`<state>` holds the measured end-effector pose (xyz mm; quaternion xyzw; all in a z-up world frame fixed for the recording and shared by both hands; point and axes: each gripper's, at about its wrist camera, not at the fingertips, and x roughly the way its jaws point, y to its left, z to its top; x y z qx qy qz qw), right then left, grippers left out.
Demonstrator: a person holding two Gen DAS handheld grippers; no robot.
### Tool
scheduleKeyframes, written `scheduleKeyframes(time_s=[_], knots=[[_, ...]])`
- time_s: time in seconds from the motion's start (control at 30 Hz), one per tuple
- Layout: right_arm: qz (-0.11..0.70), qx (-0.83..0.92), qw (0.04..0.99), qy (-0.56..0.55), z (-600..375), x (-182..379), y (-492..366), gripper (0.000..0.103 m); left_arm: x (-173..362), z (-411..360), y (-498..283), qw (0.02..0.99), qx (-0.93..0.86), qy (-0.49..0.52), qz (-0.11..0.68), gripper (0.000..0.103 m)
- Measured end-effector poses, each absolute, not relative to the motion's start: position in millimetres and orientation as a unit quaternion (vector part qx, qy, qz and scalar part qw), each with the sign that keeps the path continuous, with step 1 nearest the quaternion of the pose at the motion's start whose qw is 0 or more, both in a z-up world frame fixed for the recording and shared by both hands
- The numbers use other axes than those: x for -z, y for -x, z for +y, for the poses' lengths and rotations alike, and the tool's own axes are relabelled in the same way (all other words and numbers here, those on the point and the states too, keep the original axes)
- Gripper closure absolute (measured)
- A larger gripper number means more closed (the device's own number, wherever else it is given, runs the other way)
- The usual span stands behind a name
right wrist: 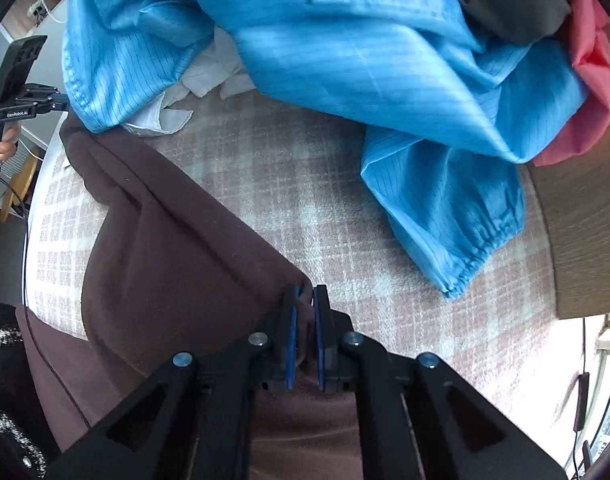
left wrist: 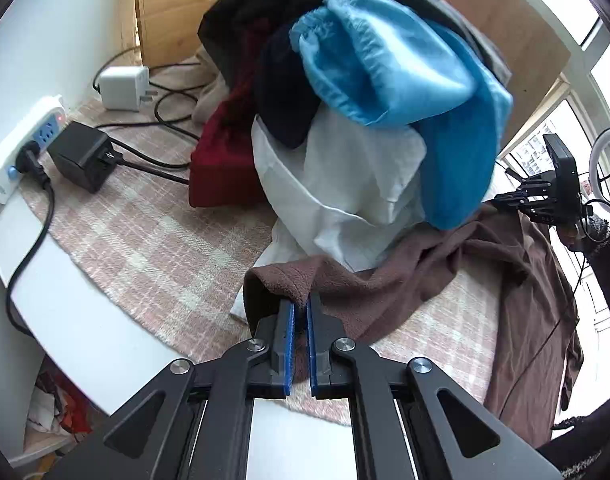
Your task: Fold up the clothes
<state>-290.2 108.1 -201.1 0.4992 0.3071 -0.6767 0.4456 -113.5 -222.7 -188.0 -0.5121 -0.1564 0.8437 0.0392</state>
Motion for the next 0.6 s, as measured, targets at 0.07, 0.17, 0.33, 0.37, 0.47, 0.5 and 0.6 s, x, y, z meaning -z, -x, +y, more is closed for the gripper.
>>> scheduleKeyframes(time_s=[0.07,0.17,0.33,0.37,0.47,0.5,0.6], knots=[[0.296,0.694,0.451,-0.476,118,182,282,0.096,169,-224,104,0.029,-0.85,0.503,-0.153,0.099],[0.269,0.722,0.458,-0.443,136,146,275,0.096,141,-227,90,0.013,-0.859,0.49,-0.147,0.099],[0.258,0.74,0.464,-0.413,123,135,282,0.099,93,-231,66,-0.013,-0.874,0.467,-0.137,0.098],[0.256,0.743,0.464,-0.408,120,134,284,0.099,84,-232,62,-0.019,-0.876,0.462,-0.135,0.097],[0.266,0.75,0.442,-0.414,103,151,299,0.099,138,-244,99,-0.049,-0.85,0.517,-0.092,0.084],[0.283,0.75,0.419,-0.427,93,166,305,0.099,158,-251,106,-0.064,-0.83,0.548,-0.081,0.084],[0.291,0.744,0.397,-0.452,90,184,306,0.099,194,-271,108,-0.086,-0.796,0.593,-0.08,0.085]])
